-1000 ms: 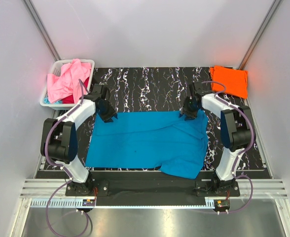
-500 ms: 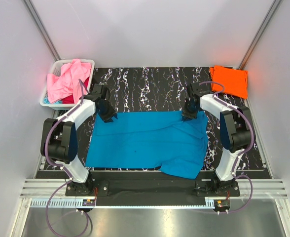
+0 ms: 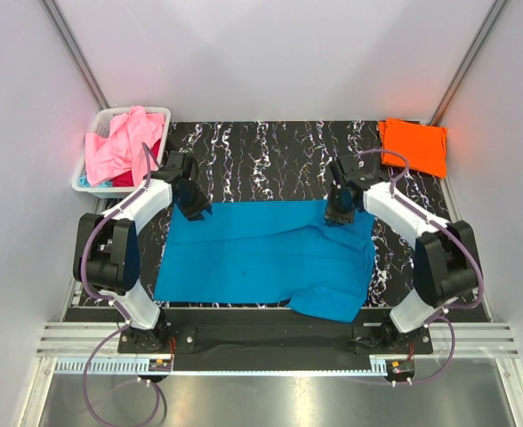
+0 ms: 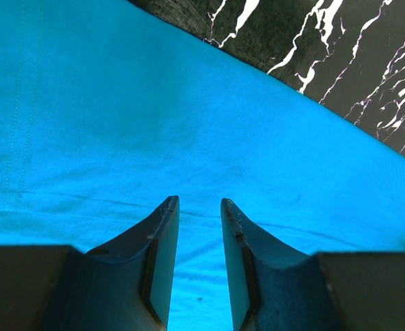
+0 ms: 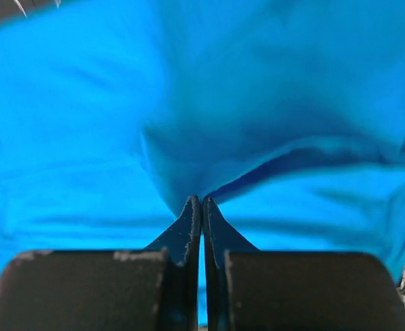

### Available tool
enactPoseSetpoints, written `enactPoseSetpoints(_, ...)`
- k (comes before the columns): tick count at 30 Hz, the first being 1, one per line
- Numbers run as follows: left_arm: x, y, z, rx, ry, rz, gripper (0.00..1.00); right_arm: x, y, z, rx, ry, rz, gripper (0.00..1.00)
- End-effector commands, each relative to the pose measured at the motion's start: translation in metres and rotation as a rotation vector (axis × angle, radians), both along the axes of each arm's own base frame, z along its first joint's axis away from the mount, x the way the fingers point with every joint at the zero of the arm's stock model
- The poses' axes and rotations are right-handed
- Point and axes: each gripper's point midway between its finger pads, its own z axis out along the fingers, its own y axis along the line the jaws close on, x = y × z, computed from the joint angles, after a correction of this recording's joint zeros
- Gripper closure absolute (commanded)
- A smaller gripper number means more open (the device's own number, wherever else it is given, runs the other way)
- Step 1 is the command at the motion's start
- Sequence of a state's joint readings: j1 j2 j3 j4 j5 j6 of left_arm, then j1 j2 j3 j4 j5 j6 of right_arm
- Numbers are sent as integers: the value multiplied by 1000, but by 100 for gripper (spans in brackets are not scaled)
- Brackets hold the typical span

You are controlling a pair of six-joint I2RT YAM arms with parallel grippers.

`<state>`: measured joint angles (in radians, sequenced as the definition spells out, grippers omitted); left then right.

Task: Fold and stack the t-shirts
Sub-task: Fold the tshirt

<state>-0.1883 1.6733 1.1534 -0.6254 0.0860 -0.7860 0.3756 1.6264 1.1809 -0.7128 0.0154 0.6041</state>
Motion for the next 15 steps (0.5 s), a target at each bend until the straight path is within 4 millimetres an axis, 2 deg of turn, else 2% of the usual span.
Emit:
enactPoseSetpoints(1, 11, -2, 19, -16, -73, 1, 65, -35, -5, -8, -6, 60, -53, 98)
enactPoseSetpoints(3, 11, -2, 19, -18, -73, 0, 65, -50, 1, -16, 5, 88, -43, 89)
enactPoseSetpoints(4, 11, -2, 19, -16, -73, 1, 65, -62, 3, -23, 13, 112, -49, 81)
enactPoseSetpoints(6, 12, -1, 21, -14, -78, 2, 65, -74, 11, -27, 16, 120, -29, 60)
enactPoseSetpoints(10, 12, -3, 20, -18, -76, -6, 64, -99, 28, -23, 76, 138, -4, 50)
enactPoseSetpoints(15, 13, -16, 19, -42, -81, -58, 65, -95, 16, -3, 49, 45, -63, 50)
